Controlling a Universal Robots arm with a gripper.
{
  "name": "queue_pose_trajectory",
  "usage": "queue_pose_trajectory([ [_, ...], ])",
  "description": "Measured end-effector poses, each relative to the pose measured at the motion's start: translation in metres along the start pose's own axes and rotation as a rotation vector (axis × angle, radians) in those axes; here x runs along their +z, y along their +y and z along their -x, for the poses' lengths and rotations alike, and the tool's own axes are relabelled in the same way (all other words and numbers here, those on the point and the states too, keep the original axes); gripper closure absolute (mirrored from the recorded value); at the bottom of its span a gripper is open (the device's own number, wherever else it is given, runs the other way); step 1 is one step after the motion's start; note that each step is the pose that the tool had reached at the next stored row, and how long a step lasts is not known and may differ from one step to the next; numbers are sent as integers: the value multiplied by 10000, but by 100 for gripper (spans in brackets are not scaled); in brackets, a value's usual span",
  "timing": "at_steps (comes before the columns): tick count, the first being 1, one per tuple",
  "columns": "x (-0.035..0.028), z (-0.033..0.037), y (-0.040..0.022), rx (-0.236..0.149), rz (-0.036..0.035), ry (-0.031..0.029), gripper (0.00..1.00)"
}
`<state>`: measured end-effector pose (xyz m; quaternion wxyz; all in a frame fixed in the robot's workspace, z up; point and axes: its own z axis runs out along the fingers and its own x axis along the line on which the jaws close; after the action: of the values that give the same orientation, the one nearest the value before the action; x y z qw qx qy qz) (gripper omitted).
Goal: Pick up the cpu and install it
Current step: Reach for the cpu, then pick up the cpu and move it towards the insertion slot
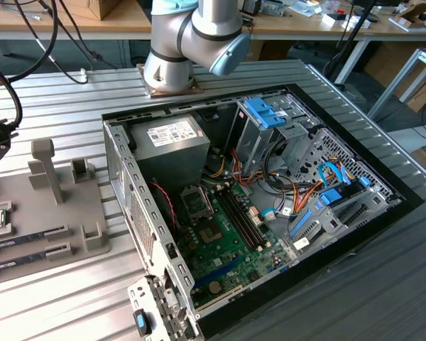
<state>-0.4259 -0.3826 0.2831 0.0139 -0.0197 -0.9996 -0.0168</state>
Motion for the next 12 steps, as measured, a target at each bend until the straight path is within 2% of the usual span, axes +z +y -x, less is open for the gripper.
queue_pose_trajectory([
  [11,1,0,0,0,0,0,89],
  [12,2,0,0,0,0,0,76],
])
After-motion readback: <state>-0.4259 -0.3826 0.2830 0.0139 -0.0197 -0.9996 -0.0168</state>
